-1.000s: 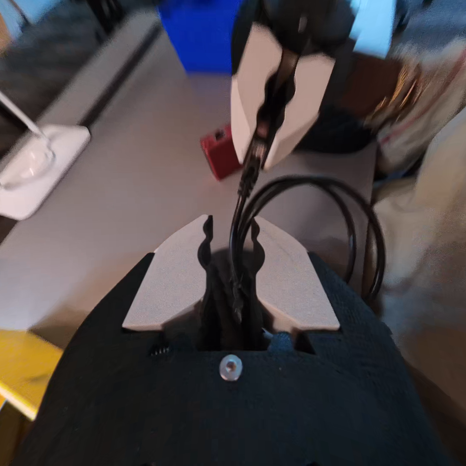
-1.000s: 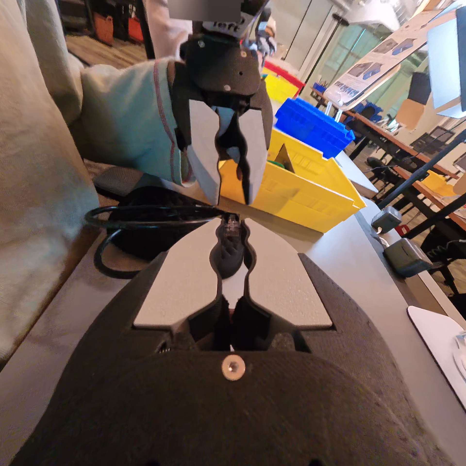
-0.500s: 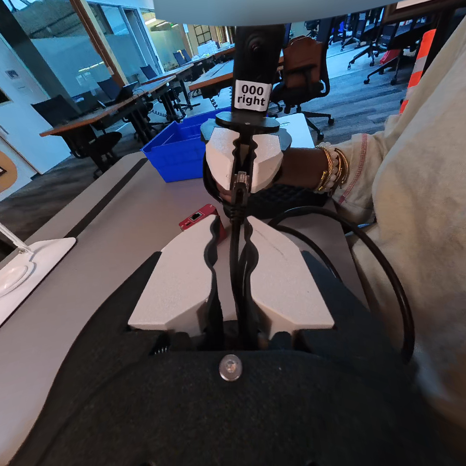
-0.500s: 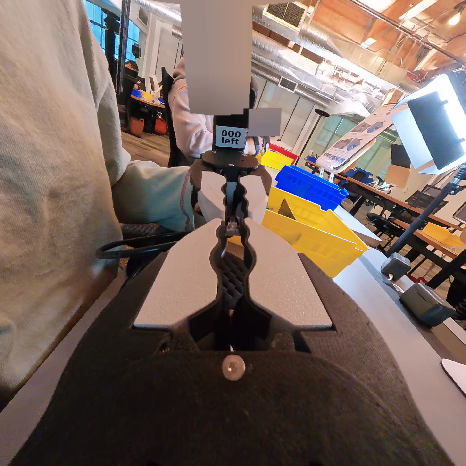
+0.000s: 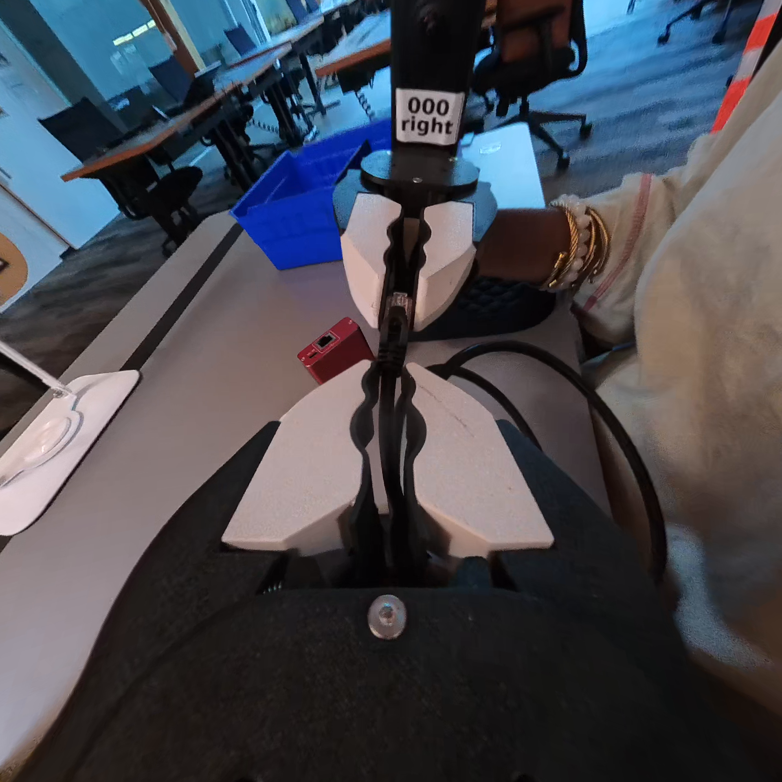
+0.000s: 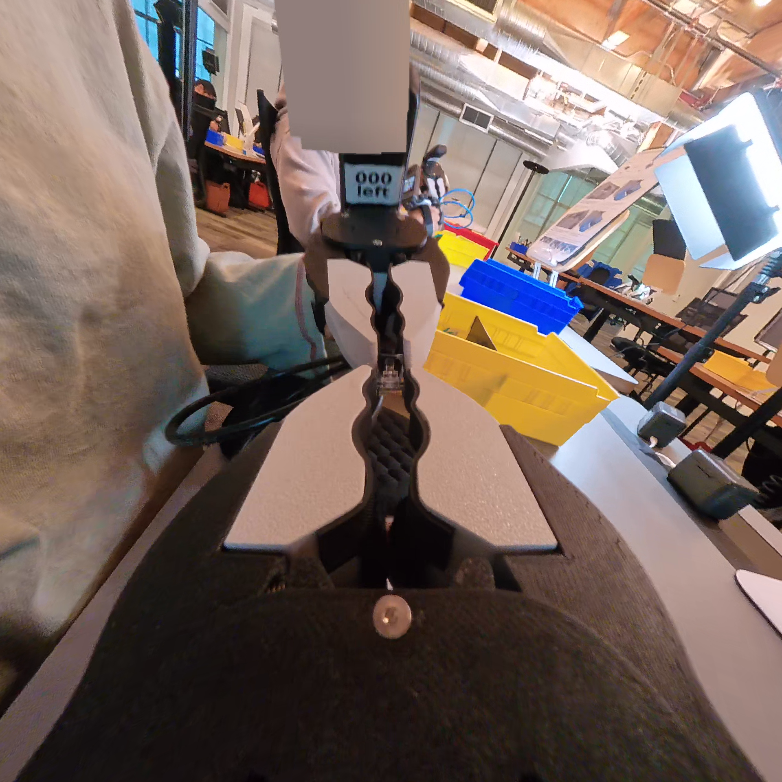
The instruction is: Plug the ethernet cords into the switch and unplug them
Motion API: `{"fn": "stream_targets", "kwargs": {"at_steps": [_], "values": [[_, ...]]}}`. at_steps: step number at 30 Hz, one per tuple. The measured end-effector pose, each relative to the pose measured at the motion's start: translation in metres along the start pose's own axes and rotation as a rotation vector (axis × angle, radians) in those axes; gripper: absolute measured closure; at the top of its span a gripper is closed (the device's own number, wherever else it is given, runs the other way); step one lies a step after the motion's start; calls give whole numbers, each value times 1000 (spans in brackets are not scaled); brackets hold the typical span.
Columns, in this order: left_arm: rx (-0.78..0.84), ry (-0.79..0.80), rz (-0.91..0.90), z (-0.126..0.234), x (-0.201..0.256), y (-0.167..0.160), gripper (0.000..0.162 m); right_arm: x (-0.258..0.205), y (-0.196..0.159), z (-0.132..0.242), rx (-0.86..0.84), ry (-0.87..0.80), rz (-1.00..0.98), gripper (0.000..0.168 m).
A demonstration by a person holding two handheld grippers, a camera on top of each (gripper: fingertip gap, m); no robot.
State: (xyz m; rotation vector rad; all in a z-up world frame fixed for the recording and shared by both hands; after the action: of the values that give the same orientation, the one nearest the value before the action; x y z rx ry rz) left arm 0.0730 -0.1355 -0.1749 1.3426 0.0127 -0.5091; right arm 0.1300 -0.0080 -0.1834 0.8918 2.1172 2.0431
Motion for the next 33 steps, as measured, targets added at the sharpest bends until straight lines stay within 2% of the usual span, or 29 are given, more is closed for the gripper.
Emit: {"fn": "stream_targets", "kwargs": {"at_steps": [6,7,10,13,15,18,19,20,21,23,27,33], "values": [[-171,-30,24,-2,0,1,153,-6,-5,4,-72,-50,-8,156],[-216,-6,13,-1,-3,-1,153,-5,-7,8,-115,-98,6,150],[-281,55,40,7,-12,-6,153,10,-16,40,-300,-379,0,113],[-285,88,80,13,-19,-11,152,18,-34,75,-480,-610,-124,102],[-285,99,83,14,-20,-12,152,20,-47,83,-579,-656,-246,103],[-270,93,70,12,-17,-11,152,23,-65,77,-691,-631,-387,110],[-273,94,65,11,-16,-10,152,24,-71,76,-743,-633,-401,115],[-280,99,67,12,-16,-11,152,26,-74,76,-779,-635,-399,129],[-282,104,67,13,-16,-11,152,27,-75,75,-784,-640,-379,141],[-274,109,73,15,-17,-13,152,29,-73,74,-794,-672,-334,141],[-275,122,80,19,-18,-16,152,19,-71,64,-957,-762,-135,141],[-271,117,69,18,-16,-16,152,1,-73,38,-1151,-671,180,141]]}}
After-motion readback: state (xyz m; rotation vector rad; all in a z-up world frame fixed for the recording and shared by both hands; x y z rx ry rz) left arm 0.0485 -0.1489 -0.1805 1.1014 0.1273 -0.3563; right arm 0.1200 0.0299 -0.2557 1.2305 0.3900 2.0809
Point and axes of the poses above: each gripper's, where its closed fingertips meet, z back along the fingers, y out of its top, x = y × z across the jaws, the point moved 7 cm from there along z, back along the fingers, and after that the axes turned 5 degrees about x, right-handed, at the moved point
